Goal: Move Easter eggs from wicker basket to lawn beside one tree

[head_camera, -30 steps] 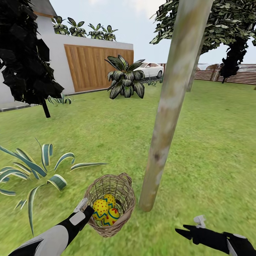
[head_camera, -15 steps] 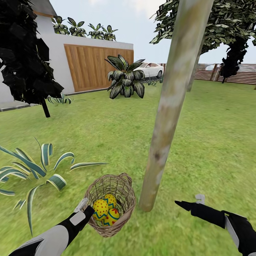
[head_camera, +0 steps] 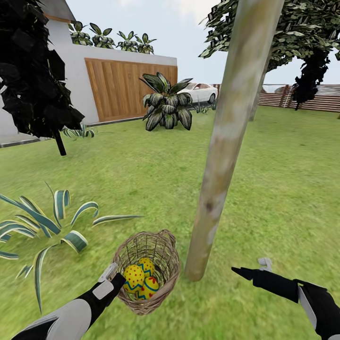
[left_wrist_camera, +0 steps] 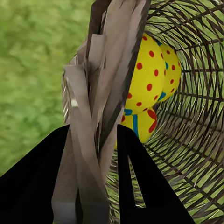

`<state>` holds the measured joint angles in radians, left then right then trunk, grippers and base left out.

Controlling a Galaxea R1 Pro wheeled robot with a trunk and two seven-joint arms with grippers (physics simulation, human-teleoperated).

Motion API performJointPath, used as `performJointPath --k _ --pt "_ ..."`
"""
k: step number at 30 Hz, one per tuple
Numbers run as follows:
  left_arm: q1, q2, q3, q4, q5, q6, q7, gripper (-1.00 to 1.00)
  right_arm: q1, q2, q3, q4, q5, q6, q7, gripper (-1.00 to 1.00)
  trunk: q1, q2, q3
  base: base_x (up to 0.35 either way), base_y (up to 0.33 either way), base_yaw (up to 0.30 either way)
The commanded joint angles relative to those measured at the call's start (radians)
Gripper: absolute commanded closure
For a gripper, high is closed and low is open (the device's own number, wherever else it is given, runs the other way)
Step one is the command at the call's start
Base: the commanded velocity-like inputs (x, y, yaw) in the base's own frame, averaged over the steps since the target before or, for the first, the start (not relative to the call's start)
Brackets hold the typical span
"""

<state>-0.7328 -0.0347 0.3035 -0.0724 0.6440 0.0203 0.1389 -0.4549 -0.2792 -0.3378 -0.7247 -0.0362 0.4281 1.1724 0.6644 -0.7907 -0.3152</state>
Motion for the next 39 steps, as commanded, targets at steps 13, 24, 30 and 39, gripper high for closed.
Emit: performJointPath --k 13,24,30,39 --pt "0.000 -0.001 0.009 -0.001 -0.003 0.002 0.004 1.00 -0.001 0.000 0.000 0.004 -0.001 0.009 0.000 -1.00 0.050 -0.092 -0.042 0.000 0.000 0.000" --pt "0.000 -0.001 0.009 0.000 -0.003 0.001 0.004 1.00 -0.001 0.000 0.002 0.004 -0.002 0.008 -0.002 -1.00 0.092 -0.169 -0.077 0.000 0.000 0.000" --pt "0.000 -0.001 0.009 0.000 -0.003 0.001 0.004 1.00 -0.001 0.000 0.002 0.004 -0.001 0.008 -0.002 -1.00 0.115 -0.211 -0.095 0.000 0.000 0.000" --pt "0.000 -0.001 0.009 0.000 -0.003 0.001 0.004 1.00 -0.001 0.002 0.002 0.004 -0.001 0.006 -0.002 -1.00 0.150 -0.274 -0.124 0.000 0.000 0.000"
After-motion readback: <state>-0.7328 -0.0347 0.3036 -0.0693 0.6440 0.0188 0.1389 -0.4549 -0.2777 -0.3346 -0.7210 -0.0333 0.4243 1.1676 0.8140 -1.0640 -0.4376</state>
